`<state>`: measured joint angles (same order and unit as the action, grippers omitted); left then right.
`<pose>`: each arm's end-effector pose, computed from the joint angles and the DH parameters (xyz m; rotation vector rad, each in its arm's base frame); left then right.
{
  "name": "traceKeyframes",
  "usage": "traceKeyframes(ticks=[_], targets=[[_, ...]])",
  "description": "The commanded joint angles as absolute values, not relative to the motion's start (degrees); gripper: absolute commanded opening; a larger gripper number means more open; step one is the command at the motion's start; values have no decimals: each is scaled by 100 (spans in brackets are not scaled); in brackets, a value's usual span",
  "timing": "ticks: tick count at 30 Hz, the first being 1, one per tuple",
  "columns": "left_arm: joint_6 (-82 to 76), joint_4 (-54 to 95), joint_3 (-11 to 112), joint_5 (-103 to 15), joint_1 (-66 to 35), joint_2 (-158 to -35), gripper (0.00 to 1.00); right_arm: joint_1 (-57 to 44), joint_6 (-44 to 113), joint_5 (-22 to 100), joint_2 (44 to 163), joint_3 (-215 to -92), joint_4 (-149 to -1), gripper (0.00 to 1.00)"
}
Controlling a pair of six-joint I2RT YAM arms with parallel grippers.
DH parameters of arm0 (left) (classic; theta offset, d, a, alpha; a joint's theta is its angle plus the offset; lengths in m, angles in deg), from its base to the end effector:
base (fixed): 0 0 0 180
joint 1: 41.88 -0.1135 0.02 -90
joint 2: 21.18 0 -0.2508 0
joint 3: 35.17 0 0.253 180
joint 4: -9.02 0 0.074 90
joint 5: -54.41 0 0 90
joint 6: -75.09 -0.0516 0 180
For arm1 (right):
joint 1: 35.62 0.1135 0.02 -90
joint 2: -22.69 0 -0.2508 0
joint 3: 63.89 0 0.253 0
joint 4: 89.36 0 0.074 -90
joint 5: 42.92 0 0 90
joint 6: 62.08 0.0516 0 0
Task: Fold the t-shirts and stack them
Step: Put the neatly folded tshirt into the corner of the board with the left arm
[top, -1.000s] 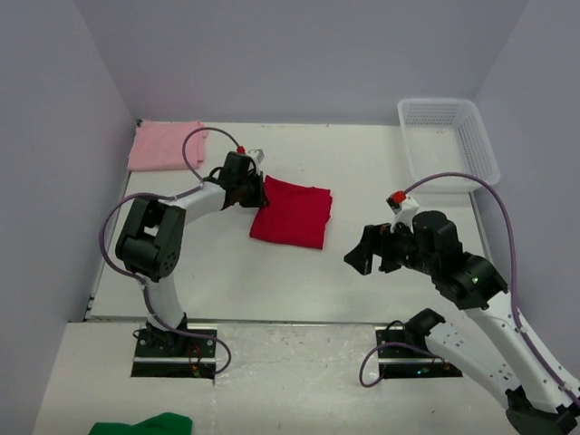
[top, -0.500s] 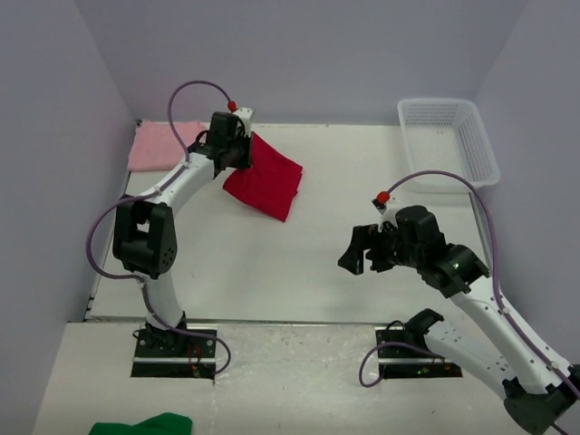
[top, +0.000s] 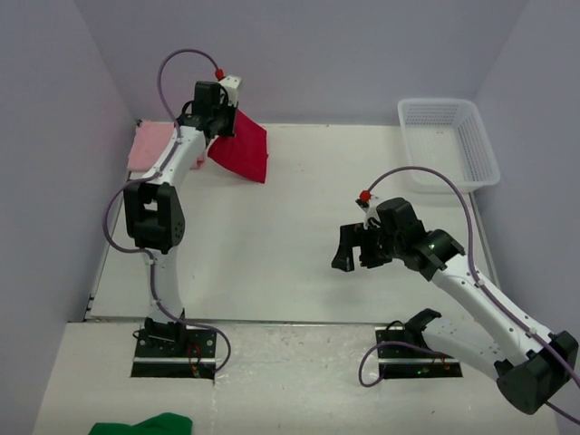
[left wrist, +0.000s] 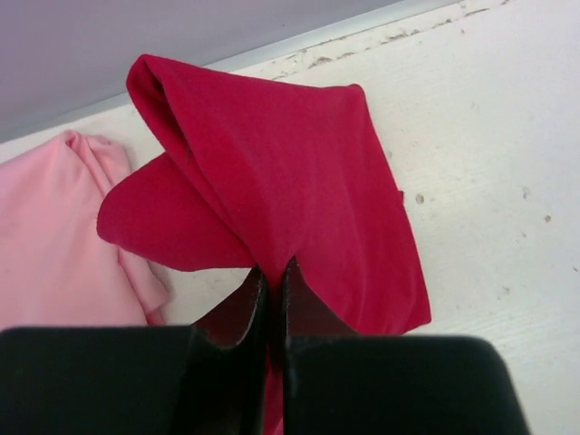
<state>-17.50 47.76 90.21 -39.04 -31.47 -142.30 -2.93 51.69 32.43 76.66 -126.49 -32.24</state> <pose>0.4965 -0.0944 0.2759 0.2804 2.1567 -0.1434 0.1653 0.1216 0.2615 -0.3185 2.5038 0.7374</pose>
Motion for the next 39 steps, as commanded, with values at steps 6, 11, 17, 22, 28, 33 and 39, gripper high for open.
traceKeyframes(ticks=[6, 11, 17, 22, 28, 33, 39], targets=[[-2449, 5333, 10871, -4122, -3616, -15064, 0, -266, 5077, 3055, 8016, -12692, -3609, 93], [-2599, 5307, 11241, -4359, -3933, -15179, 0, -257, 5173, 3038, 8183, -12656, -3723, 93], [-2660, 5175, 11206, -4640, -4188, -15161, 0, -257, 5200, 3056, 8526, -12735, -3776, 93], [-2669, 5096, 11320, -4737, -4364, -15240, 0, -257, 5218, 3029, 8685, -12841, -3829, 93], [-2687, 5096, 11364, -4834, -4460, -15135, 0, -266, 5262, 3012, 8817, -12841, -3881, 93], [-2739, 5113, 11461, -4842, -4478, -15056, 0, -266, 5288, 3003, 8843, -12788, -3934, 93], [-2757, 5175, 11523, -4860, -4540, -14968, 0, -266, 5315, 2968, 8887, -12779, -3952, 93]])
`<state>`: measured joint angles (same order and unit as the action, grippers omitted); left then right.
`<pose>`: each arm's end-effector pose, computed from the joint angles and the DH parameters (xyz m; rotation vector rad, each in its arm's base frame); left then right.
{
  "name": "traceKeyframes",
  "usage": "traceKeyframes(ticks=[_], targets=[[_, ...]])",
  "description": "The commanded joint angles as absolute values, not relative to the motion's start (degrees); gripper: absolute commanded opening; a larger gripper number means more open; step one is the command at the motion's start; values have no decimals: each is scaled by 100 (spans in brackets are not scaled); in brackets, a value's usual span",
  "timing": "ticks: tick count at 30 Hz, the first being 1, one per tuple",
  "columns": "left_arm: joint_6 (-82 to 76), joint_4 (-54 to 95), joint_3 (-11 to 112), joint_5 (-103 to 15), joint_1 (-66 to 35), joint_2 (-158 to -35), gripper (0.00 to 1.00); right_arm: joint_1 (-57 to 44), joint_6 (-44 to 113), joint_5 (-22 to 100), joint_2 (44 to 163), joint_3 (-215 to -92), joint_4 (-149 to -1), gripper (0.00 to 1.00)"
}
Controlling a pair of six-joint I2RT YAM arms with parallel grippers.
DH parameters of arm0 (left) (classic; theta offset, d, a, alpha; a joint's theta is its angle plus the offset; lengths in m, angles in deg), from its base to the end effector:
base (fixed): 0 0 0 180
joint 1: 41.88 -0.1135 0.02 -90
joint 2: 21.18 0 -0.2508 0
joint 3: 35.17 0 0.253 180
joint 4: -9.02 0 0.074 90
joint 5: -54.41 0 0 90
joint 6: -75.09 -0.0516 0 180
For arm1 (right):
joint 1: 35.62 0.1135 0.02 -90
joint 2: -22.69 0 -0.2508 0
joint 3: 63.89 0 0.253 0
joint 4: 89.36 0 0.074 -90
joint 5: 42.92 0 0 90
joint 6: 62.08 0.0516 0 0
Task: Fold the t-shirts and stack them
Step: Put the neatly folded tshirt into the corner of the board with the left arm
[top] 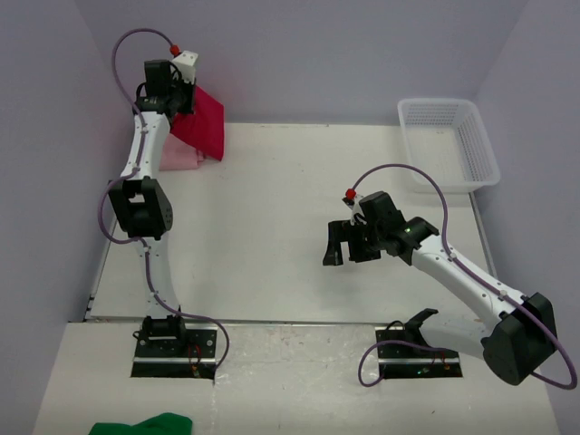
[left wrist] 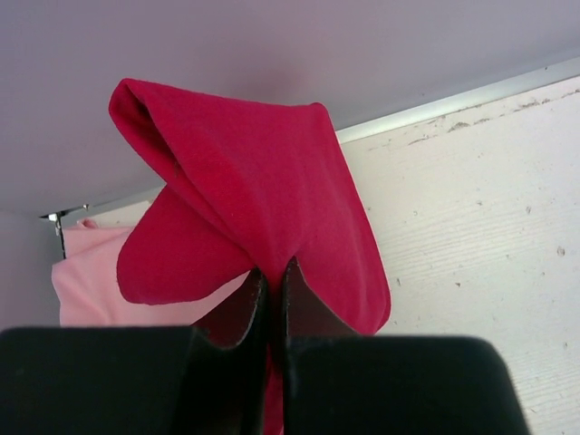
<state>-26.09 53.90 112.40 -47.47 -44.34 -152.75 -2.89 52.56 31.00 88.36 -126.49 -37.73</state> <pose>0.5386 0.0125 0.3107 0.2828 2.0443 -0.0684 0.1948 0.1422 0.2276 -0.3044 2.6235 0.7299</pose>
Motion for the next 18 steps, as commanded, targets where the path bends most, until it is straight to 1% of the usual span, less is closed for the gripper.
traceKeyframes(ticks=[1, 18], targets=[[-2748, 5175, 11514, -4877, -4548, -14942, 0, -266, 5314, 2968, 8904, -12779, -3961, 93], [-2748, 5254, 11426, -4913, -4566, -14599, 0, -266, 5297, 2950, 8984, -12770, -3969, 93]])
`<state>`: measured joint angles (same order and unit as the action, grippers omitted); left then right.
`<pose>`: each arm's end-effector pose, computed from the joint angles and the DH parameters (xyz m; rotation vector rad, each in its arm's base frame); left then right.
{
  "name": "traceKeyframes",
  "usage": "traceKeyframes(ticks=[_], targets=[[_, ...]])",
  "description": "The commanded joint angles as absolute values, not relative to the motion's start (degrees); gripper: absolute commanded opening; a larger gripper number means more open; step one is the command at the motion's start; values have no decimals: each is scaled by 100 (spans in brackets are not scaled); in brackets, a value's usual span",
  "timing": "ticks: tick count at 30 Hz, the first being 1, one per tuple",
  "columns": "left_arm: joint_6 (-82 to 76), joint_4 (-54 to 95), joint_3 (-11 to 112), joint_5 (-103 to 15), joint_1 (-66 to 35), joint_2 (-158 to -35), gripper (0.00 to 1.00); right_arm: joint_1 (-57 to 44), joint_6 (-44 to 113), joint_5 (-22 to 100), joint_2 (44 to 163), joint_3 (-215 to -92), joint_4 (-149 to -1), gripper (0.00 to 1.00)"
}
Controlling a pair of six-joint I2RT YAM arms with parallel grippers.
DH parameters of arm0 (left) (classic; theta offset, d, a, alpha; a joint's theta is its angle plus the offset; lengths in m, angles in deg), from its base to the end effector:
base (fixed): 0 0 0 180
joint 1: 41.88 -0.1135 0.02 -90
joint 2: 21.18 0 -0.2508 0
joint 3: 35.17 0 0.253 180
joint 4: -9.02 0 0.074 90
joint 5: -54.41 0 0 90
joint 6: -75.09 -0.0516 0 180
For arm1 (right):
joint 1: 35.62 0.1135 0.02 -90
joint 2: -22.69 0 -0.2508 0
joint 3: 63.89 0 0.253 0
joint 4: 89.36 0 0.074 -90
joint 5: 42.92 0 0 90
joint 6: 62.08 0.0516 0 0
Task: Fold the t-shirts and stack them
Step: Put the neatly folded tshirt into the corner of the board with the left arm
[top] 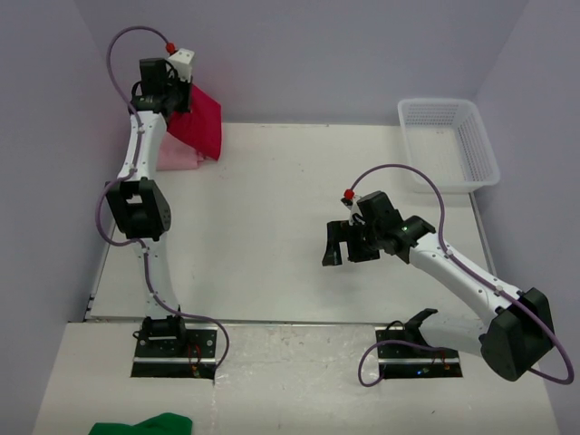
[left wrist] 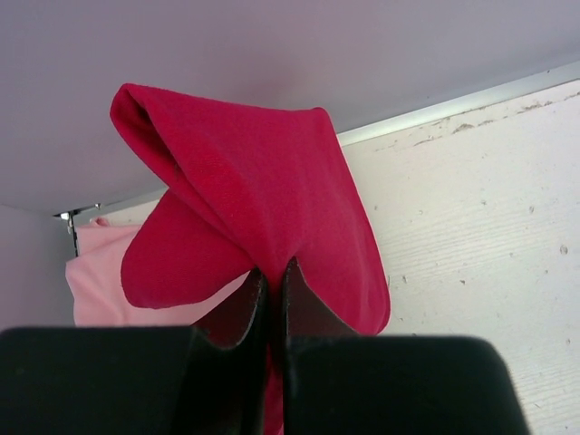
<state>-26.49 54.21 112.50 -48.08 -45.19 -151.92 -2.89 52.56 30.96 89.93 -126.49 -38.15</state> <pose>0.5350 0.0198 0.3183 0.2812 2.0326 -0.0636 0.1979 0.1443 0.2220 -0.3029 2.6442 0.7224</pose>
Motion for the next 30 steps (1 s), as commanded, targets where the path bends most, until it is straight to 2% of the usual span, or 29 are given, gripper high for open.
traceKeyframes(ticks=[1, 11, 30], targets=[[-2748, 5254, 11382, -4922, -4566, -14564, 0, -266, 5288, 2942, 8966, -12779, -3969, 93], [-2792, 5307, 11162, -4922, -4575, -14335, 0, -266, 5253, 2977, 9010, -12841, -3934, 93], [-2739, 5166, 11171, -5115, -4970, -14739, 0, -266, 5270, 3143, 8896, -12981, -3610, 93]])
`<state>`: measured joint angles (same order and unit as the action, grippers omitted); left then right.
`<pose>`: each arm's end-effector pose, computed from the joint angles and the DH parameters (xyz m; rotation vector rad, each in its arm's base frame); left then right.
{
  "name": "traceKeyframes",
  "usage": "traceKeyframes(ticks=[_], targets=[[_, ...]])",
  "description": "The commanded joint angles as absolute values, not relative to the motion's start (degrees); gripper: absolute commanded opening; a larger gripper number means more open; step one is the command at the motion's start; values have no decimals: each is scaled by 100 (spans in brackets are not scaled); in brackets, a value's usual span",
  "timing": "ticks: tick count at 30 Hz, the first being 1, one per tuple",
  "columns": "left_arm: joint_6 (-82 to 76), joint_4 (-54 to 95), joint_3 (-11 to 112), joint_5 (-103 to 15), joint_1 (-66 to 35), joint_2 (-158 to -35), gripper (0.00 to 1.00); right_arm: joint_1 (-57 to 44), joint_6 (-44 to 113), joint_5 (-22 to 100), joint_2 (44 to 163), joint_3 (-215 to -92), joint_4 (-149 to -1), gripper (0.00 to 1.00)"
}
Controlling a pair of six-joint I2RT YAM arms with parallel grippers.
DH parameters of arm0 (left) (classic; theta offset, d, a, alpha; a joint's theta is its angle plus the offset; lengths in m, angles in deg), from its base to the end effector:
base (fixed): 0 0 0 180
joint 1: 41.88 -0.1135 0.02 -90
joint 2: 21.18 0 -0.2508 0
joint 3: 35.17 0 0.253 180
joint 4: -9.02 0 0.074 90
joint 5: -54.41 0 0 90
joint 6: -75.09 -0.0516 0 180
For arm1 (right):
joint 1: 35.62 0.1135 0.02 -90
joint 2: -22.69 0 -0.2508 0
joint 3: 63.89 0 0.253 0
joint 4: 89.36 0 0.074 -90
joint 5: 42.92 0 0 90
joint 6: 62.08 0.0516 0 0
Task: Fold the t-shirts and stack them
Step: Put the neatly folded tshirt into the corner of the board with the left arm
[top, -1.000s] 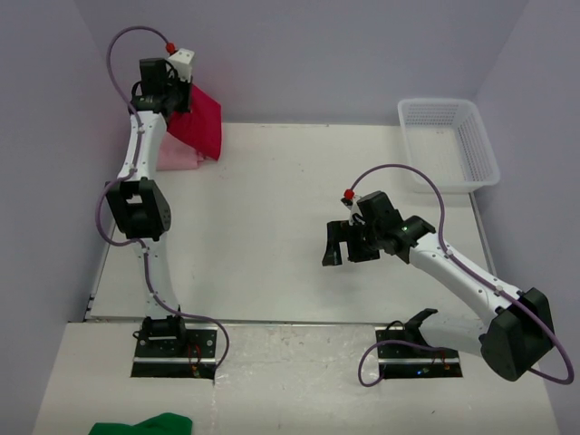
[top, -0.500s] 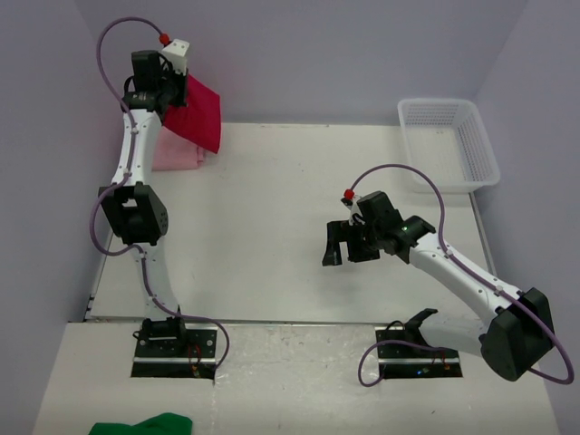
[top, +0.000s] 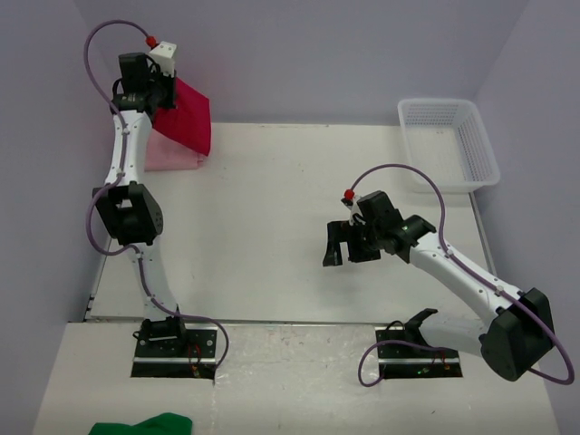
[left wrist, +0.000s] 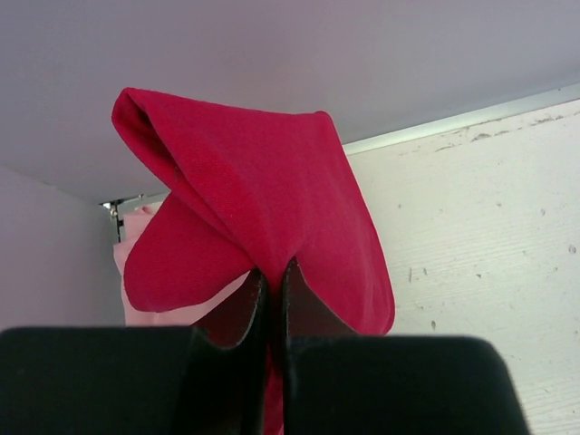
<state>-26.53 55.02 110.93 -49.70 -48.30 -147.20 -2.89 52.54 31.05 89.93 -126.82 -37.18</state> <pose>0.5148 0.0453 0.3490 0.2458 1.9938 -0.0483 0.1971 0.1436 0.2227 -0.3017 2.6554 0.7156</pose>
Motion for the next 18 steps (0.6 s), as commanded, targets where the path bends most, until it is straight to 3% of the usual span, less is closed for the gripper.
traceKeyframes(ticks=[1, 18], targets=[[-2748, 5227, 11214, -5098, -4979, -14870, 0, -266, 5270, 3170, 8878, -13034, -3574, 93], [-2686, 5017, 11329, -5186, -5638, -15680, 0, -266, 5323, 3109, 9159, -13438, -3319, 93]])
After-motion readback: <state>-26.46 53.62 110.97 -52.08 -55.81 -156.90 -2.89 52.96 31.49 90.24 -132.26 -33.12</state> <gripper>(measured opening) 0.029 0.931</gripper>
